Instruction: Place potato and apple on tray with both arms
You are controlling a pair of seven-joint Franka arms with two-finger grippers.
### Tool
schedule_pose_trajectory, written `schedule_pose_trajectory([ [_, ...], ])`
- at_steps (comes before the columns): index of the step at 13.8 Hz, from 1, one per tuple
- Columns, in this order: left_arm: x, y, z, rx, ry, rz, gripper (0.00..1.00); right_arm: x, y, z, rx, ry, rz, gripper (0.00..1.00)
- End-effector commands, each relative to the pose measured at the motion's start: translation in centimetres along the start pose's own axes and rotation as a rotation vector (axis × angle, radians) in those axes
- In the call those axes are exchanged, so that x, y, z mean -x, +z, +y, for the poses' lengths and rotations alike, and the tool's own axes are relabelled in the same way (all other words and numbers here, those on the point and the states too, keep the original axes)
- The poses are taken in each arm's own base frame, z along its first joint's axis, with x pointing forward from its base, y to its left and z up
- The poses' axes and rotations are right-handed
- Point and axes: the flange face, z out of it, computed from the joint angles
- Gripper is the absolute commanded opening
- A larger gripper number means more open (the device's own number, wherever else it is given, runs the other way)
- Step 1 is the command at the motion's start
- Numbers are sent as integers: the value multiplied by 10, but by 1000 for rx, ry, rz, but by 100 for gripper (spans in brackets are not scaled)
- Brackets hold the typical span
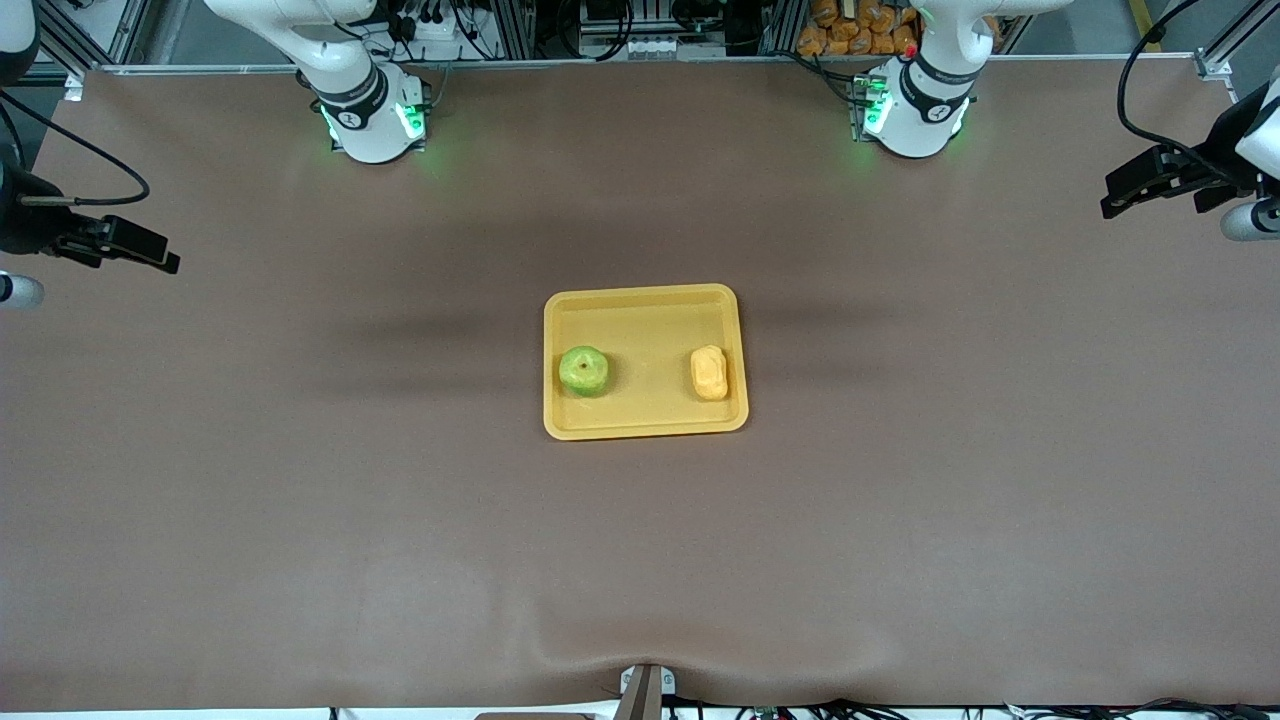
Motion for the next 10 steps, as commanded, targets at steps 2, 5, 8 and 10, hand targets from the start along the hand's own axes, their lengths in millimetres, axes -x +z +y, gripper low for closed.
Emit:
schedule_pose_trajectory([
  [2, 5, -7, -1, 17, -7, 13, 100, 4, -16, 6, 18, -9, 71, 100],
  [5, 4, -10, -2, 18, -9, 19, 100, 5, -16, 4, 18, -26, 68, 100],
  [8, 2, -10, -1, 20, -7, 19, 100, 6, -16, 3, 20, -28, 66, 100],
  [10, 2, -10, 3, 19, -1, 19, 100, 4, -18, 2, 21, -29, 82, 100],
])
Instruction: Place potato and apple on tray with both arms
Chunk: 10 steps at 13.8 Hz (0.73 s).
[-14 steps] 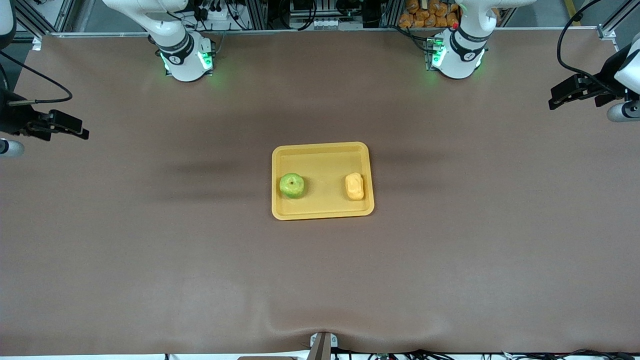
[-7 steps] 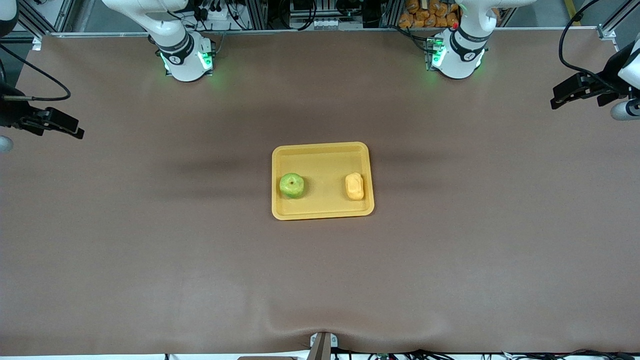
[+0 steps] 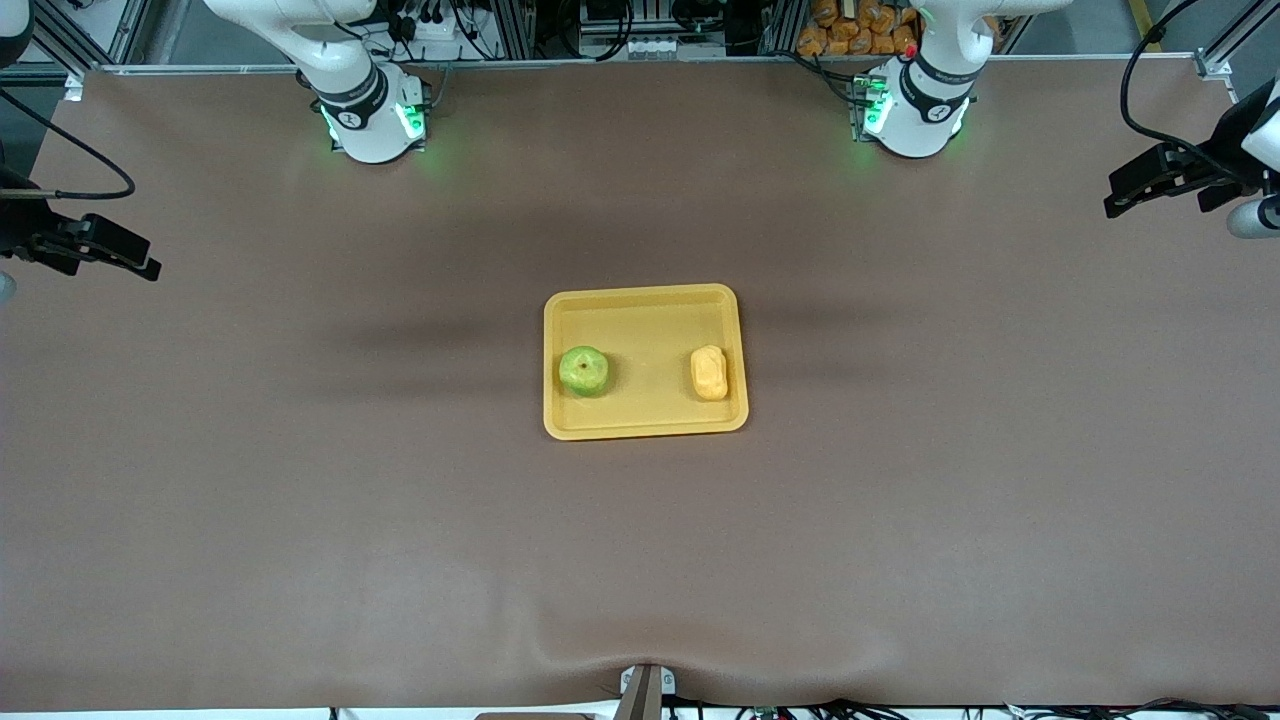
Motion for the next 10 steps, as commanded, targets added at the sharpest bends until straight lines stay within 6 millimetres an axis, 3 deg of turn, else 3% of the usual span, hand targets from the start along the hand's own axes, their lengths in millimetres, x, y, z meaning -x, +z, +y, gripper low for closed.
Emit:
schedule_pose_trajectory([
  [1, 2, -6, 3, 18, -2, 11, 100, 5, -9, 0, 17, -15, 25, 100],
  [6, 0, -2, 5, 19, 3, 3, 100, 7, -6, 8, 17, -1, -2, 100],
  [10, 0, -2, 4, 19, 0, 1, 100, 8, -7, -4, 12, -12, -4, 100],
])
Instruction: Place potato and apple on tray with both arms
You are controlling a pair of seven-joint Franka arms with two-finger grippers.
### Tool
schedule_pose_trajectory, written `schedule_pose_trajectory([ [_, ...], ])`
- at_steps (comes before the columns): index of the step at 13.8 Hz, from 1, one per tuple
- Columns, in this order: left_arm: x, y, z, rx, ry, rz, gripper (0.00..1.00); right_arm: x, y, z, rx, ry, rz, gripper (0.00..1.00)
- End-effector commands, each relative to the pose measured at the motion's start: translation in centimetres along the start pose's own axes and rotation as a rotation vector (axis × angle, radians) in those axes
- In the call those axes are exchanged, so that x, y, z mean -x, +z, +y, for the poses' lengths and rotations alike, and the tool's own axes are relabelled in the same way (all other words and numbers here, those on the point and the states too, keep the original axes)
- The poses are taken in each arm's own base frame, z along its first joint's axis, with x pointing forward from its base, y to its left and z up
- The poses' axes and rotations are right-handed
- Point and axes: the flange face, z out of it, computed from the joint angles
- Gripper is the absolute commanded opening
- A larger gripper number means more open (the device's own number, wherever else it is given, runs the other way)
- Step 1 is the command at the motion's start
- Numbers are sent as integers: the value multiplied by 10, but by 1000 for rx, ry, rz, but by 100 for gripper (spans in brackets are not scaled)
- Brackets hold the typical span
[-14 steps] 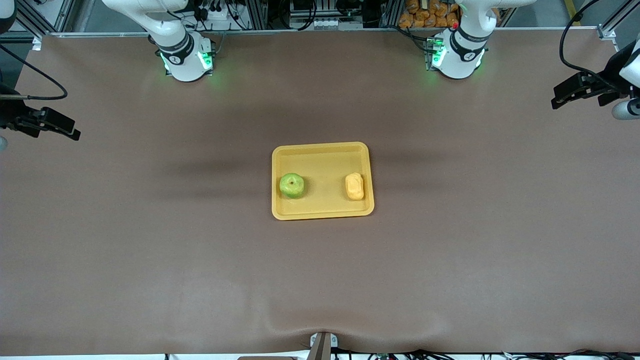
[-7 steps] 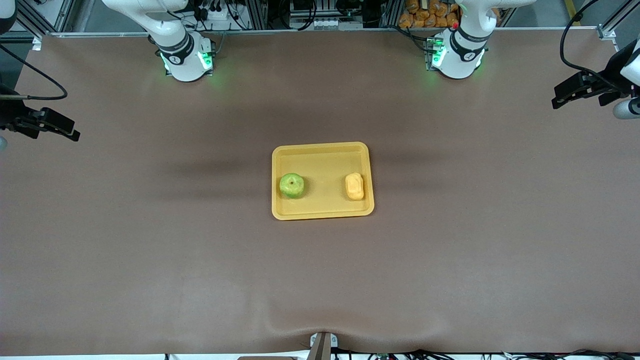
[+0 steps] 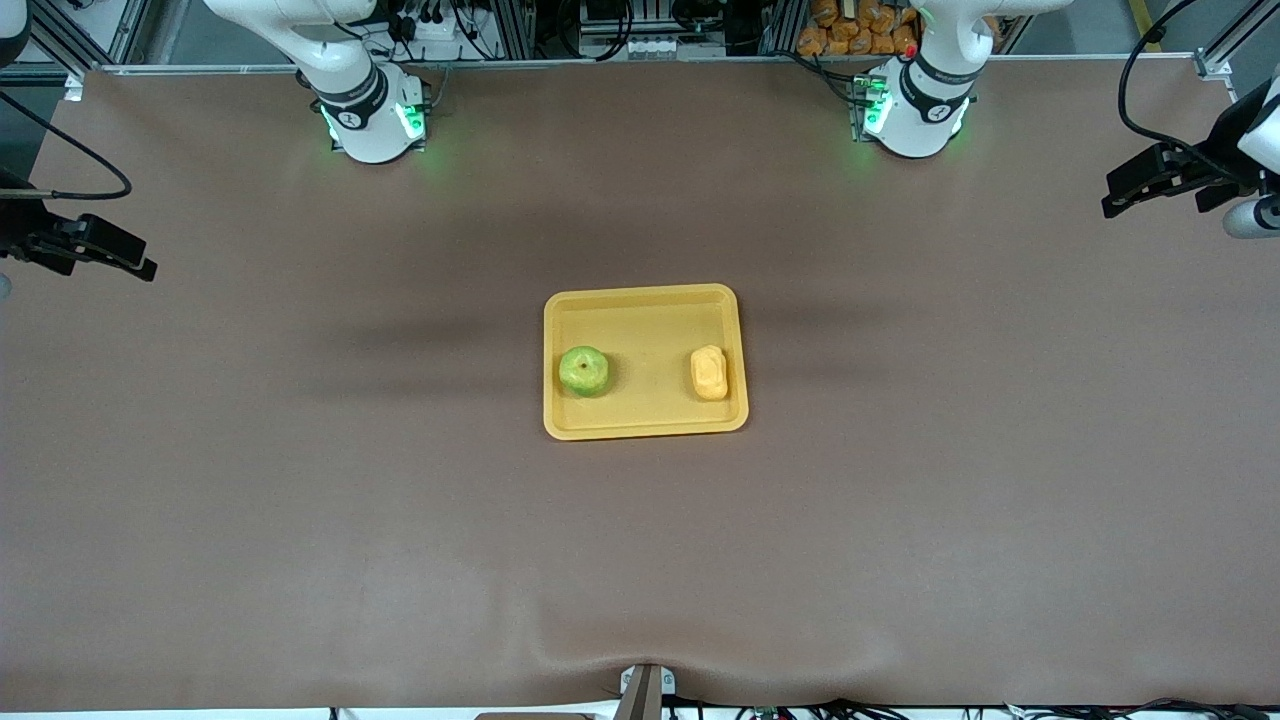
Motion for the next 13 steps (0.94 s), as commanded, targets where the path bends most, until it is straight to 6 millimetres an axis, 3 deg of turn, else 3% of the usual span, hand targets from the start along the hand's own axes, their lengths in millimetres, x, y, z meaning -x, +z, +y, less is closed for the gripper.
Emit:
schedule_pose_trajectory([
  [1, 0, -2, 2, 20, -4, 3, 100, 8, -7, -8, 3, -13, -3, 100],
  [5, 0, -3, 3, 21, -3, 5, 100, 10, -9, -16, 3, -25, -5, 100],
  [13, 0, -2, 5, 25, -44, 1, 100, 11, -10, -12, 2, -25, -5, 100],
])
